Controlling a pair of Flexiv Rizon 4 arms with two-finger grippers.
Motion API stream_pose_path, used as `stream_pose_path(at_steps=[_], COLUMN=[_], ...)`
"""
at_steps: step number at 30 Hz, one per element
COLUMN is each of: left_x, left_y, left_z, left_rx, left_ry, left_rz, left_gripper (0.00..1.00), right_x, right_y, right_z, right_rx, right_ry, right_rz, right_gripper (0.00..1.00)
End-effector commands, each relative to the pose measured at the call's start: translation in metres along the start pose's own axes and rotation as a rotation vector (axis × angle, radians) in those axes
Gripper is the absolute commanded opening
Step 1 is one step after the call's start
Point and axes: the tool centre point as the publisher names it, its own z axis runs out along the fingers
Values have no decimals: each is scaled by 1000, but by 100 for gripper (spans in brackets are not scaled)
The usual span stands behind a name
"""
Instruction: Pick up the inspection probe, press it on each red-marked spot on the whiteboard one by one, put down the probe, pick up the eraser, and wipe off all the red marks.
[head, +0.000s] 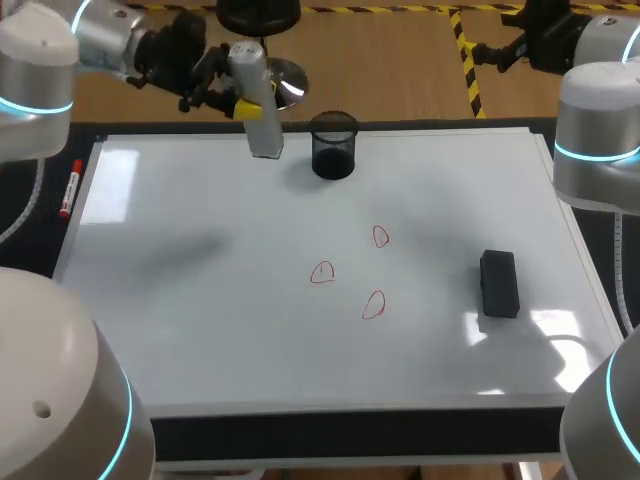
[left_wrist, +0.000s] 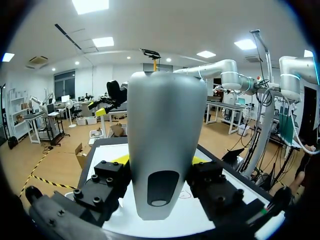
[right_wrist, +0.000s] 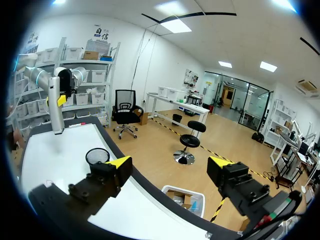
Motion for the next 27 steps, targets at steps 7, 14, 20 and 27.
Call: stream_pose_path(at_steps=[7, 14, 20, 27], left_x=[30, 61, 78, 90], left_y=[7, 12, 13, 18], left_z=[-8, -6, 2, 14], left_rx=[-10, -4, 3, 0], left_ry=[-56, -39, -25, -34], left_rz=[-20, -15, -17, -16], left_gripper=[0, 0, 0, 0], right_x=[0, 0, 0, 0], right_y=[0, 0, 0, 0], right_z=[0, 0, 0, 0], right_rx=[0, 0, 0, 0], right_ry=[0, 0, 0, 0], right_rz=[0, 0, 0, 0], right_gripper=[100, 100, 100, 100])
